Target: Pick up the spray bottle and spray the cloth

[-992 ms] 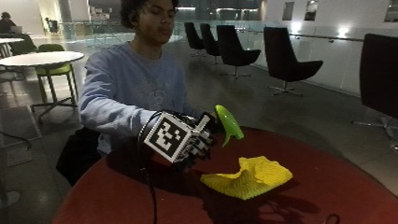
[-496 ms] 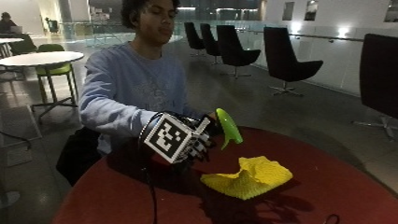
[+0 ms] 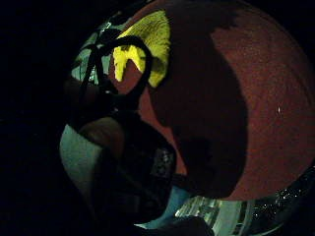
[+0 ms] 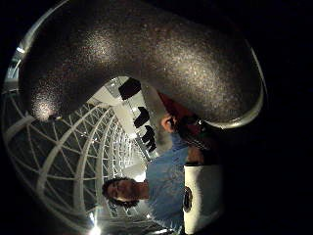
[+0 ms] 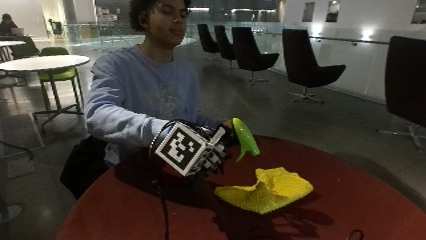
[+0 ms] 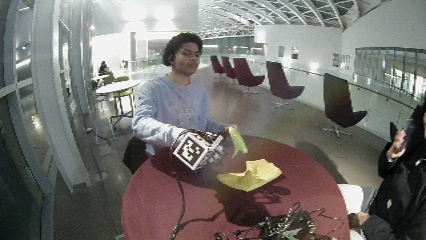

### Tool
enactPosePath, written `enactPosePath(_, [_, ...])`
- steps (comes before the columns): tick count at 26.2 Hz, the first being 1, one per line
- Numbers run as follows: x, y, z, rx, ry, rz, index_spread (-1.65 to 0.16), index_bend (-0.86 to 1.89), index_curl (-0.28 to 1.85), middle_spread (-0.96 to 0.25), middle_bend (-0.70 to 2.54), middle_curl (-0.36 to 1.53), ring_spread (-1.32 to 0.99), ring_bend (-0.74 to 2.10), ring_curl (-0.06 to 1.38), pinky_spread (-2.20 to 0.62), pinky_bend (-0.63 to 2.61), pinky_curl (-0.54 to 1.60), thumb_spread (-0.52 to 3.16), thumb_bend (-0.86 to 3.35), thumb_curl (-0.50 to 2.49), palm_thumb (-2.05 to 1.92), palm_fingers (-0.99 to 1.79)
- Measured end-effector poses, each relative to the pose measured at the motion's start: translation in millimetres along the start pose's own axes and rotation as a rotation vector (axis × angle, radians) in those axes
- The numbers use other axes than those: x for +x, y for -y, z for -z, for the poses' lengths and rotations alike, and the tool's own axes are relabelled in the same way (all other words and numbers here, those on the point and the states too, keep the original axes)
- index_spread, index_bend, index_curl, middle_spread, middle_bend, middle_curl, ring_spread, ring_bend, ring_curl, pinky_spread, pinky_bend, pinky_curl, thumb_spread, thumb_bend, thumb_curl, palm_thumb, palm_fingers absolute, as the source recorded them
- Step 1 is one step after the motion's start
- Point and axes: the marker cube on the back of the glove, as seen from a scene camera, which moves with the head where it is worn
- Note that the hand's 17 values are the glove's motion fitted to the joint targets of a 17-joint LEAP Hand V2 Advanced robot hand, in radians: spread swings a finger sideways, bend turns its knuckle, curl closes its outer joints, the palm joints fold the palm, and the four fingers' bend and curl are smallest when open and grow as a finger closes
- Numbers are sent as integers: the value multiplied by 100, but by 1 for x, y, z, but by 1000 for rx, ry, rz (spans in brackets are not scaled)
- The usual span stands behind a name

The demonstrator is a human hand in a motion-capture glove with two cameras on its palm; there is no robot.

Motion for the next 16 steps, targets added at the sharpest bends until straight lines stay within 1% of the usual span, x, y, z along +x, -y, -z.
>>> enactPosePath(16, [0, 3, -5, -14, -21, -15, -17, 14, 39, -7, 28, 50, 1, 48, 39, 25, 22, 36, 64, -3, 66, 100, 112])
